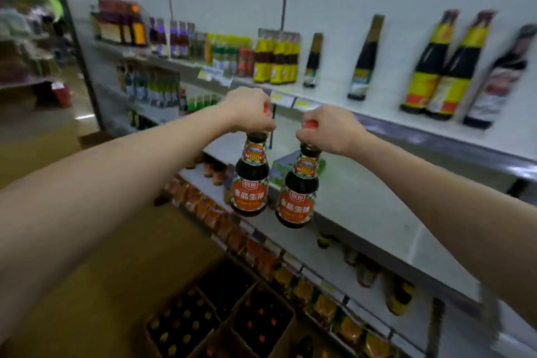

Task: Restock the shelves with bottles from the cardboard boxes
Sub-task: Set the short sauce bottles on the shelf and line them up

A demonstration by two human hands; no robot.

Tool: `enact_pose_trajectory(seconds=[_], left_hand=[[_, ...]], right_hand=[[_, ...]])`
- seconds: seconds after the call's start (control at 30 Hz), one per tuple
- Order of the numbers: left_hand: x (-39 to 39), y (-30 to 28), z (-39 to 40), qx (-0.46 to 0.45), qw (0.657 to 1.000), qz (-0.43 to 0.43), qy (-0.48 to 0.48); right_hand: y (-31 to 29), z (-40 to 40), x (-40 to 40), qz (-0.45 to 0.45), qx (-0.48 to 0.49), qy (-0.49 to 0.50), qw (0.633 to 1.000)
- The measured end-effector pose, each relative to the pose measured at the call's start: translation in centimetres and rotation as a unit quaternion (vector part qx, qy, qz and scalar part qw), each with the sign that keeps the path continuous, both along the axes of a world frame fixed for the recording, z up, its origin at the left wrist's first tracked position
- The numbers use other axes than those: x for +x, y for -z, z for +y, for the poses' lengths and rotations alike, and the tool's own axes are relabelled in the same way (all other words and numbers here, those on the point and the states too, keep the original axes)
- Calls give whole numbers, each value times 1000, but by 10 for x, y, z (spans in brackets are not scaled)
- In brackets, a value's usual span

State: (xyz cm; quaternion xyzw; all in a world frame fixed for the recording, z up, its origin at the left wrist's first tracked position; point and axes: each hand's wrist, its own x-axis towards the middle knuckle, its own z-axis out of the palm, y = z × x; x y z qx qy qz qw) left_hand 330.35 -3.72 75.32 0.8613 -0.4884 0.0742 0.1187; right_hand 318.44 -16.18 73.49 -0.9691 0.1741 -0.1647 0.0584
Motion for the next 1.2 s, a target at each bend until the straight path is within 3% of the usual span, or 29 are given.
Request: enact_pose_trajectory(seconds=[0.13, 0.3, 0.73, 1.2], left_hand=[[-34, -54, -19, -71, 997, -16, 26], [-102, -94, -52, -93, 993, -5, 70], [-347, -125, -134, -145, 967, 103, 180], [-525, -150, -222, -108, 914, 82, 383]], right_hand=[[-48, -16, -46, -35, -17, 43, 998], [-87, -35, -132, -77, -23, 121, 989], [-137, -66, -402, -53, -36, 220, 973], [-152, -87, -585, -92, -55, 436, 893]])
